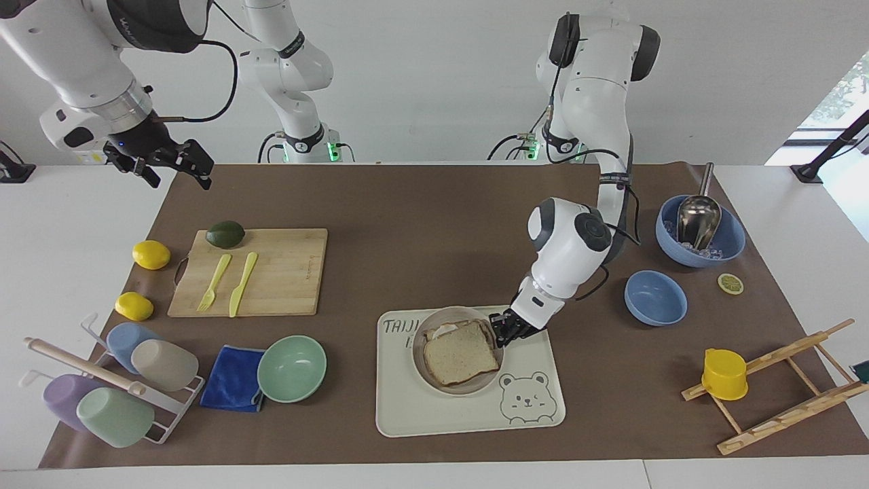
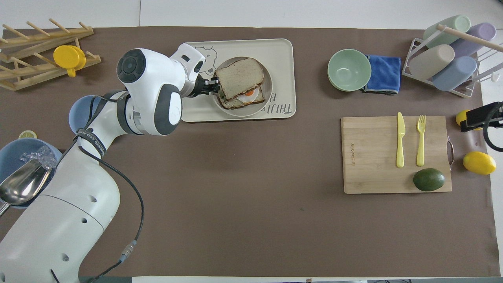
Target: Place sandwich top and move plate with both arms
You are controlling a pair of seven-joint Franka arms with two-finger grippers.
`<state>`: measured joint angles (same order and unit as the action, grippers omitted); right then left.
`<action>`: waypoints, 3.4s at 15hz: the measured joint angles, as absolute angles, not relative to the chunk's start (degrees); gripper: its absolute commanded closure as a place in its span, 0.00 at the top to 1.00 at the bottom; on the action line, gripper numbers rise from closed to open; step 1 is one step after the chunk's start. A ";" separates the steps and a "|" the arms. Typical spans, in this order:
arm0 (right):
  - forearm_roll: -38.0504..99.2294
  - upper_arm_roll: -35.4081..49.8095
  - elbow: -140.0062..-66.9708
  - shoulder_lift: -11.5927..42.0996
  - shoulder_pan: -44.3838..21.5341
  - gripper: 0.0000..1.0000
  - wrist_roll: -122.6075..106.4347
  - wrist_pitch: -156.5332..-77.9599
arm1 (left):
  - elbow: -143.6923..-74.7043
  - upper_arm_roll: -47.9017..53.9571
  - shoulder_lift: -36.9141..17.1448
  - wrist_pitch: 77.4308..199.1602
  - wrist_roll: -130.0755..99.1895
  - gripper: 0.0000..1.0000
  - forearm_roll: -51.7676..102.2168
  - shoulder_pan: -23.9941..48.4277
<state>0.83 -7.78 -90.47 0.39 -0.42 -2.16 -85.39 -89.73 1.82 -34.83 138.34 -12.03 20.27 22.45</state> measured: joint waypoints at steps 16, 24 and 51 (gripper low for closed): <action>0.84 -7.67 -90.47 0.38 -0.43 1.00 -2.15 -85.41 | -88.77 0.79 -21.98 116.20 -11.72 1.00 19.38 16.66; 0.83 -7.81 -89.19 -0.03 -0.40 1.00 -2.06 -85.75 | -88.75 -2.15 -9.27 100.77 -11.62 1.00 9.73 10.00; 0.84 -8.01 -89.26 -0.03 -0.33 1.00 -1.99 -85.63 | -94.45 -1.97 3.05 91.12 -0.81 1.00 1.76 7.22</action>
